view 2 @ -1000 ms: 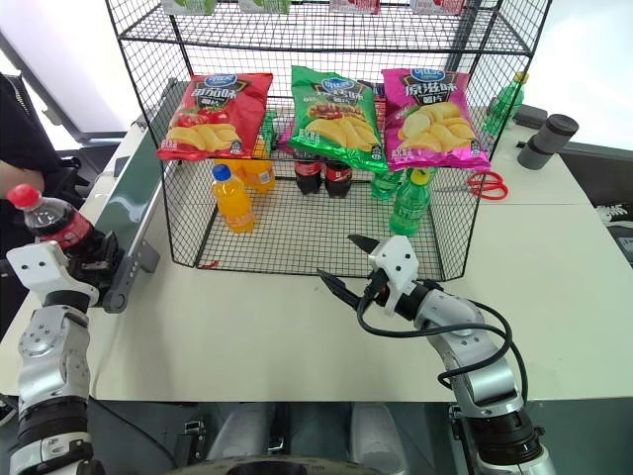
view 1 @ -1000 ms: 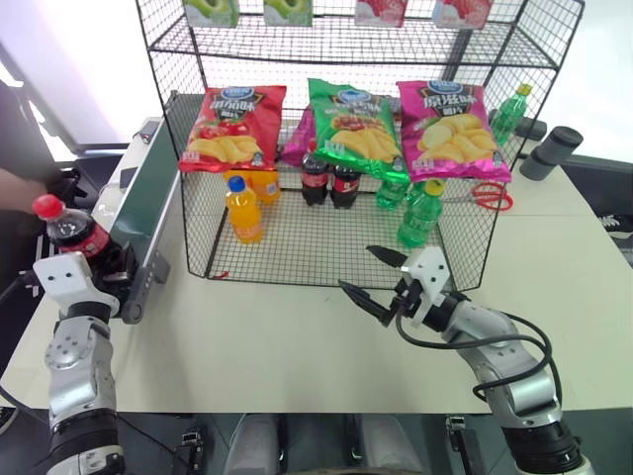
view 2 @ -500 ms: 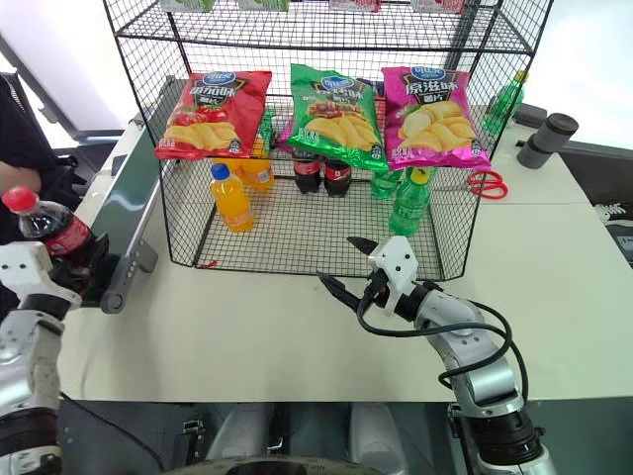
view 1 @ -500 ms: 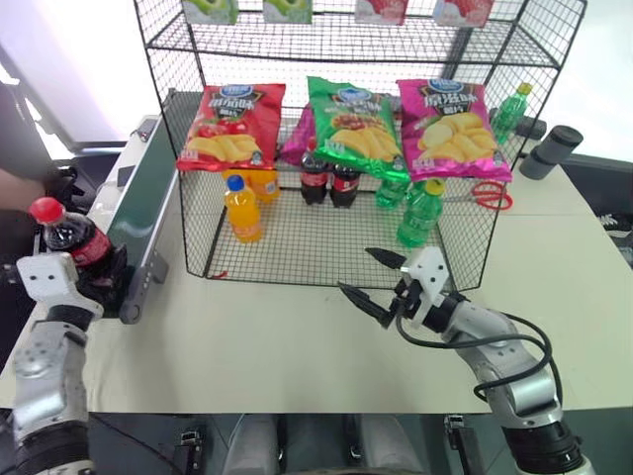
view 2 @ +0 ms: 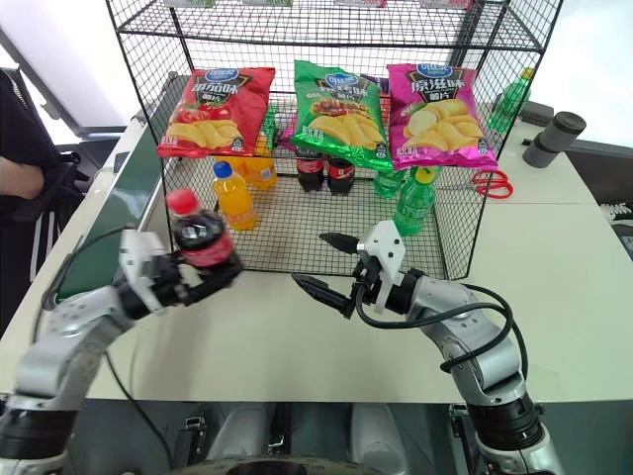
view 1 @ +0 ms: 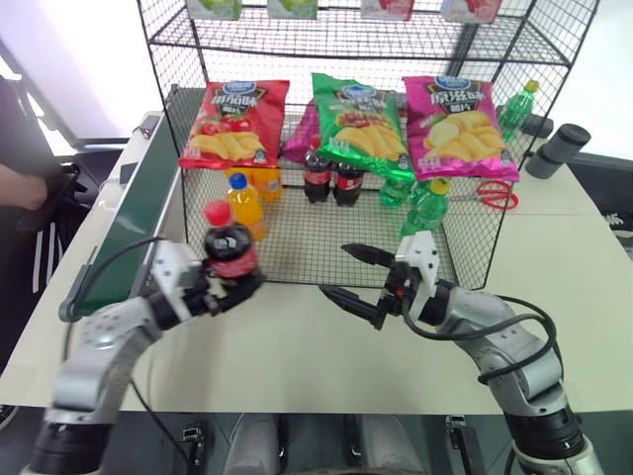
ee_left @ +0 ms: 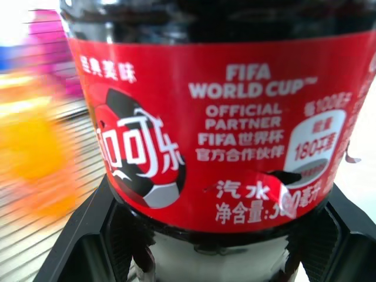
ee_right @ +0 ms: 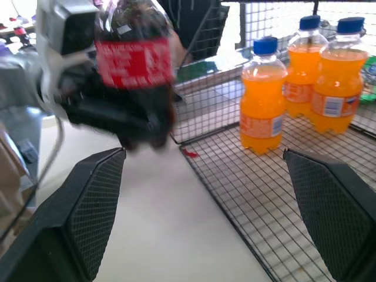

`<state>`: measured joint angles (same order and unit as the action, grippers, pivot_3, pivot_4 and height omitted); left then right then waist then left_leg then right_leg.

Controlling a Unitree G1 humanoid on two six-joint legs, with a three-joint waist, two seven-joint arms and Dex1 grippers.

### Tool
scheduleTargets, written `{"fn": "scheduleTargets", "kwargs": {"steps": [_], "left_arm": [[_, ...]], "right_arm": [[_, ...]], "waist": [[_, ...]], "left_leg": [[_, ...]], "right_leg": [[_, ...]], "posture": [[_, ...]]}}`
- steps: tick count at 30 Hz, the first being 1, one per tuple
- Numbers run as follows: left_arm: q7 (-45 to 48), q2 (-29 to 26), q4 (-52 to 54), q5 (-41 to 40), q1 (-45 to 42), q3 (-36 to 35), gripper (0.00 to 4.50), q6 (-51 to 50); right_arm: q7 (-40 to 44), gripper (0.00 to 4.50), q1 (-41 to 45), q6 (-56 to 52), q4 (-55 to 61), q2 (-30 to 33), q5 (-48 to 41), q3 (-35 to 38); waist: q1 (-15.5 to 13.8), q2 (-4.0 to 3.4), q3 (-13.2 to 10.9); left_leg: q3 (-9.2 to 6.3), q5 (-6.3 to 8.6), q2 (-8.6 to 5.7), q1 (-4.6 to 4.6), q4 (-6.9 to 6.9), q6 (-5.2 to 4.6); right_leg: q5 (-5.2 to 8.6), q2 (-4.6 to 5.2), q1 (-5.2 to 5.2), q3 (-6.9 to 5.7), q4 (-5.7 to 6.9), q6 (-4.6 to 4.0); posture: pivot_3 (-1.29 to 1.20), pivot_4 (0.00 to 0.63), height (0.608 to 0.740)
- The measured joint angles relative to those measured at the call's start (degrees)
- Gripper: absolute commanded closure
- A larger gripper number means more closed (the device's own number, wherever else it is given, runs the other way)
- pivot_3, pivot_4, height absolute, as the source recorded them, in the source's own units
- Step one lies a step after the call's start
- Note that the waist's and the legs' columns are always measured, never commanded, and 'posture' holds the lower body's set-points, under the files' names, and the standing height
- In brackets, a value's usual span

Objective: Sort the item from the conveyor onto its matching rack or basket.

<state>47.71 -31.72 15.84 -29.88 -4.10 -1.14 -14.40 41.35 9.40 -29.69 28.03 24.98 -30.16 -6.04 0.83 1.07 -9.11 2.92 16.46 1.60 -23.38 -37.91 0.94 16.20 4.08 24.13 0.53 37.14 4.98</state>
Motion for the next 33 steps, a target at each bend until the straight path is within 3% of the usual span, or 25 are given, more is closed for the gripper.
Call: {"fn": "scheduleTargets", "kwargs": {"steps": [6,18,23,26,29,33], "left_arm": [[4.09,6.30,-5.38,5.04,-8.25,9.31,1.51,3.64],[12.30,9.48,-11.37,8.79,-13.81,15.33,1.51,7.82],[13.25,9.70,-12.04,9.41,-14.25,15.73,1.51,8.12],[13.30,9.78,-12.14,9.37,-14.25,15.72,1.51,7.79],[13.28,9.85,-12.12,9.15,-14.25,15.71,0.10,6.95],[11.68,9.60,-11.78,9.57,-13.97,14.62,0.04,7.65]], "right_arm": [[-0.99,0.00,0.37,-2.18,3.16,-0.21,-1.11,-1.62],[-4.35,0.00,-0.04,-2.57,4.53,-0.90,-1.08,-2.80],[-5.02,1.47,-0.39,-2.75,4.53,-0.77,-0.90,-2.65],[-5.04,1.47,-0.41,-2.89,4.53,-0.68,-0.80,-2.67],[-5.12,1.47,-0.46,-2.96,4.49,-0.67,-0.50,-2.75],[-5.62,1.47,-0.38,-2.64,3.39,-1.00,0.43,-2.82]], "waist": [[0.07,0.00,0.00],[-0.15,0.01,0.00],[-0.10,0.01,0.00],[-0.14,0.01,0.00],[-0.15,0.01,0.00],[-0.12,0.01,0.00]], "left_leg": [[0.02,0.00,0.13,-0.02,-0.17,-0.04],[-0.05,-0.01,0.19,-0.01,-0.33,-0.05],[-0.05,-0.01,0.20,0.00,-0.33,-0.05],[-0.06,-0.01,0.21,0.00,-0.34,-0.06],[-0.06,-0.01,0.20,0.00,-0.34,-0.06],[-0.07,-0.01,0.21,0.01,-0.35,-0.06]], "right_leg": [[-0.10,-0.43,-0.04,0.06,0.04,0.20],[-0.13,-0.85,-0.07,0.03,0.17,0.28],[-0.13,-0.87,-0.07,0.04,0.17,0.28],[-0.13,-0.88,-0.07,0.04,0.19,0.28],[-0.13,-0.88,-0.07,0.04,0.20,0.28],[-0.13,-0.88,-0.07,0.04,0.22,0.28]], "posture": [[0.00,0.150,0.740],[0.00,0.150,0.740],[0.00,0.150,0.740],[0.00,0.150,0.740],[0.00,0.150,0.740],[0.00,0.150,0.740]]}}
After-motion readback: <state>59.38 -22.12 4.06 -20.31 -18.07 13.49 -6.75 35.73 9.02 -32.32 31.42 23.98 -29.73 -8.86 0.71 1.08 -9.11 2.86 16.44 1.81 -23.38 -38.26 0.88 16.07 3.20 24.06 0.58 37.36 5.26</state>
